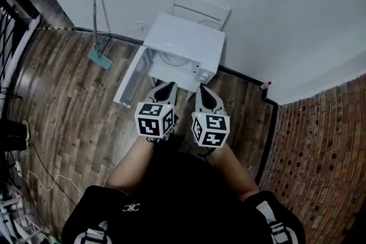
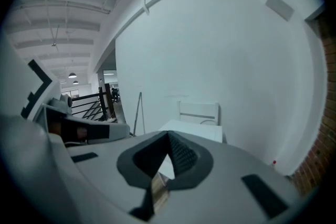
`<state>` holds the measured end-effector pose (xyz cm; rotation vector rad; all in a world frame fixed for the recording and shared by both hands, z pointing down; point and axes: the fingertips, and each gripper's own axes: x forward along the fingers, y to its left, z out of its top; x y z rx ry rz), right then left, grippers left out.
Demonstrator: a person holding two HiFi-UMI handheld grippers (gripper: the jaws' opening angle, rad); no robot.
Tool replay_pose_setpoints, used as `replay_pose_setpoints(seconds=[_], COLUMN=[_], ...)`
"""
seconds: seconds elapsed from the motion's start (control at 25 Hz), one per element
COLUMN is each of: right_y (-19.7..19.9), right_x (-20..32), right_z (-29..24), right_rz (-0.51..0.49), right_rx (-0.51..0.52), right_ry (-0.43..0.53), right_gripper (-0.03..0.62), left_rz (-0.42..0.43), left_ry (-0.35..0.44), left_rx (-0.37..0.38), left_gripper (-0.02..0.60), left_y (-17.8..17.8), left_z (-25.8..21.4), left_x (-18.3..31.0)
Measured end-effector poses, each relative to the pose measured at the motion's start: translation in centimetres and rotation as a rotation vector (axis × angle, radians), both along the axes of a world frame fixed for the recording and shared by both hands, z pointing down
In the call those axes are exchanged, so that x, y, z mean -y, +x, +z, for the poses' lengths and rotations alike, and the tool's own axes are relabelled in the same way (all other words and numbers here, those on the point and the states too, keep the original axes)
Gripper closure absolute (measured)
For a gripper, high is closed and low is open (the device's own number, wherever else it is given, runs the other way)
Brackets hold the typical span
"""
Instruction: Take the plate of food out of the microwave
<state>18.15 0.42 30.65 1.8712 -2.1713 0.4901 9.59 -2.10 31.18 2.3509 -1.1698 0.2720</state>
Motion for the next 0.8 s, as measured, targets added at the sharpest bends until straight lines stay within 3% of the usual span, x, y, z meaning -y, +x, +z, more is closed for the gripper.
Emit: replay_pose_setpoints(seconds=[0.32,0.8], right_y=[-2.5,-4.1], right_x=[6.1,13.1], right_z=[1.7,4.1], right_rz=[-0.034,-0.095], right_rx=[-0.061,-0.143], right_ry=[-0.061,-0.125], right_gripper=[0.589,0.589], left_rz=[-0.054,-0.091], left_ry=[-0.094,-0.154], left_rx=[-0.048,-0.098], left_gripper=[0.584,0.584], left_y=[-2.3,-3.5], left_z=[3.1,6.3], left_x=[4.2,10.4])
